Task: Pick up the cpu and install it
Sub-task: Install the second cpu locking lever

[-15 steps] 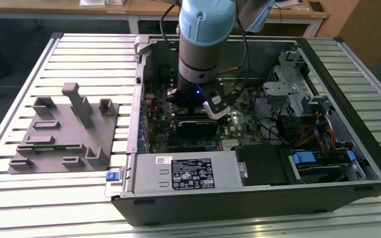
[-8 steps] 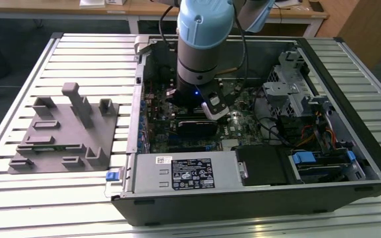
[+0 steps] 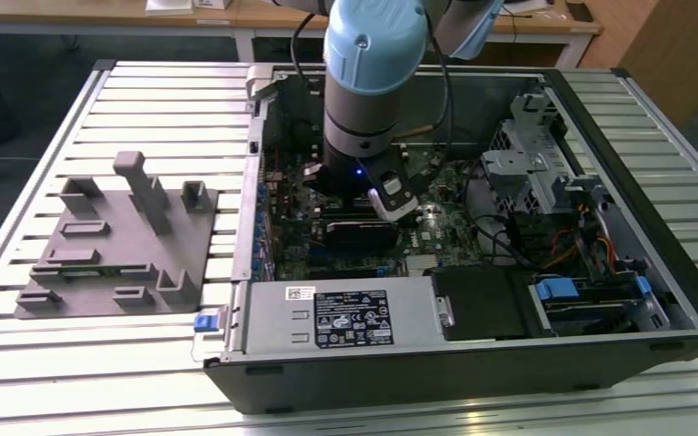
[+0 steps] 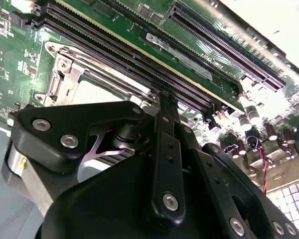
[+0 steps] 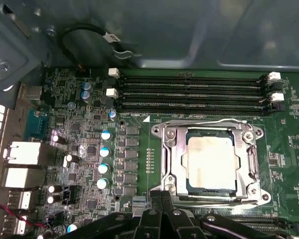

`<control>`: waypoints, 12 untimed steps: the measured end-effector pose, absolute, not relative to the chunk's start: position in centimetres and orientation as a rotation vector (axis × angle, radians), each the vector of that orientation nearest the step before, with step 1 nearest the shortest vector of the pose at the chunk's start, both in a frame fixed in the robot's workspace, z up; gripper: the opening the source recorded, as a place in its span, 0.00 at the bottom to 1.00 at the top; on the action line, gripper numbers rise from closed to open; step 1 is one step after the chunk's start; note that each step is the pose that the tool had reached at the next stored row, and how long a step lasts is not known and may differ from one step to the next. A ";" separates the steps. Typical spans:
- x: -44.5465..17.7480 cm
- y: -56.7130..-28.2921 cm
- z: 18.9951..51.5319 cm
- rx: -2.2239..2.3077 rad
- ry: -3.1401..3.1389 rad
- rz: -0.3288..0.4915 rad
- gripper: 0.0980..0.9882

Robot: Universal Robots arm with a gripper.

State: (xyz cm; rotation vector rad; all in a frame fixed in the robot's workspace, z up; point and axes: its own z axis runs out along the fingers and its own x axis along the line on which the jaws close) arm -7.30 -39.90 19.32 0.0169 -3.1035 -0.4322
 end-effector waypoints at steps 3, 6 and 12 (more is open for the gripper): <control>-7.3 -39.9 19.2 0.017 -3.103 -0.441 0.01; -7.5 -39.9 19.1 0.017 -3.102 -0.446 0.01; -7.7 -39.8 18.9 0.017 -3.101 -0.452 0.01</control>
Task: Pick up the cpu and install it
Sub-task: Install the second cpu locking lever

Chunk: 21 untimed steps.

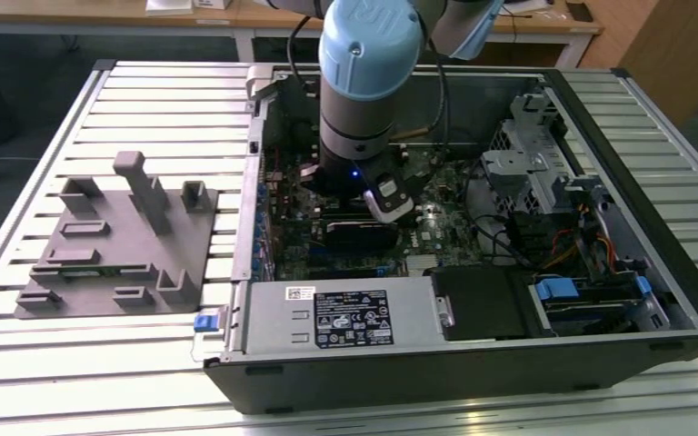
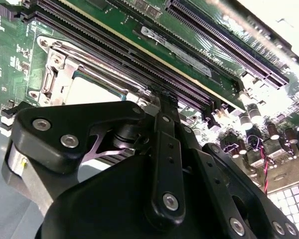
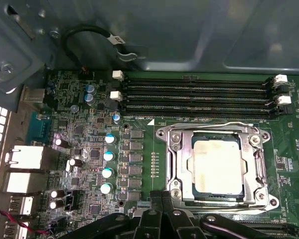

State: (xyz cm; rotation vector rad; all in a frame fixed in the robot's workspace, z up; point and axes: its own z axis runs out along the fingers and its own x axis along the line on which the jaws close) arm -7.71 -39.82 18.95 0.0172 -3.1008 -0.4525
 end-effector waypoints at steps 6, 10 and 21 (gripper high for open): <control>-7.7 -39.8 19.0 0.017 -3.101 -0.453 0.01; -7.7 -39.8 19.5 0.017 -3.101 -0.453 0.01; -7.7 -39.8 21.9 0.017 -3.101 -0.453 0.01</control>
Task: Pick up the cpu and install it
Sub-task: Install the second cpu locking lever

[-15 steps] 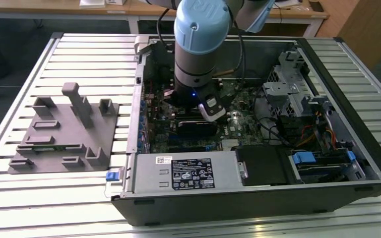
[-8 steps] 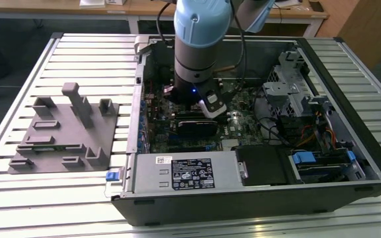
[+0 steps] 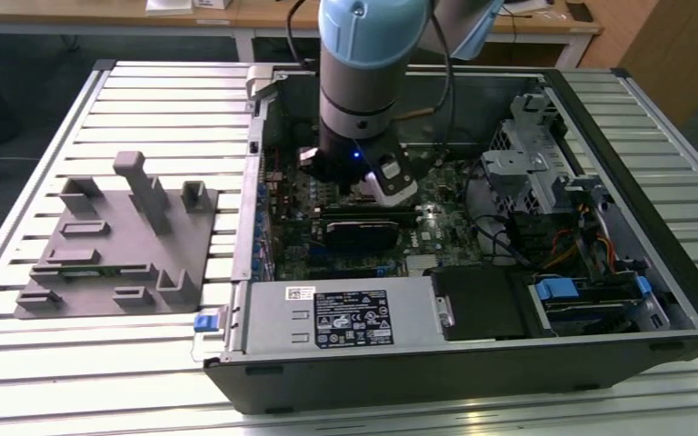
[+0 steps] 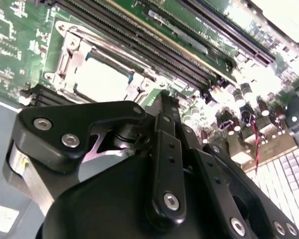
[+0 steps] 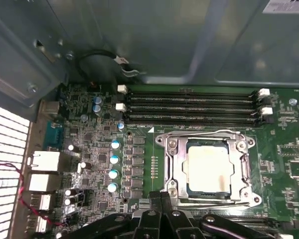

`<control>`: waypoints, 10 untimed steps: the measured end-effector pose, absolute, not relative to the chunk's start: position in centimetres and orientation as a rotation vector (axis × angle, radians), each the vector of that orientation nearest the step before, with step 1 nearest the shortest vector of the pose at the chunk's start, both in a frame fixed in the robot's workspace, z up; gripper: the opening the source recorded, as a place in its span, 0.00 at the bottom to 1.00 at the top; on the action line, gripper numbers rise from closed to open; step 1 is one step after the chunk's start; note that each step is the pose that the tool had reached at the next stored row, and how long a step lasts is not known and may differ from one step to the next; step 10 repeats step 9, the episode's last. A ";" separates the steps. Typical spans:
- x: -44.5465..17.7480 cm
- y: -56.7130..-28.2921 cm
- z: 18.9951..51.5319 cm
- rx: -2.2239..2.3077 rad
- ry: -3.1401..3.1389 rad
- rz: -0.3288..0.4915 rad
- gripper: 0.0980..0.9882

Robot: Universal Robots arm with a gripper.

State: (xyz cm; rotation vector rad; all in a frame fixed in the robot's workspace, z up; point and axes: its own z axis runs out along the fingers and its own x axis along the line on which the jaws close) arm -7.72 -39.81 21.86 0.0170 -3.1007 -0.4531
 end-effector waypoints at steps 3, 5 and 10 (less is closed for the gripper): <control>-7.7 -39.8 22.5 0.017 -3.101 -0.453 0.01; -7.7 -39.8 22.8 0.017 -3.101 -0.453 0.01; -7.7 -39.8 23.4 0.017 -3.101 -0.454 0.01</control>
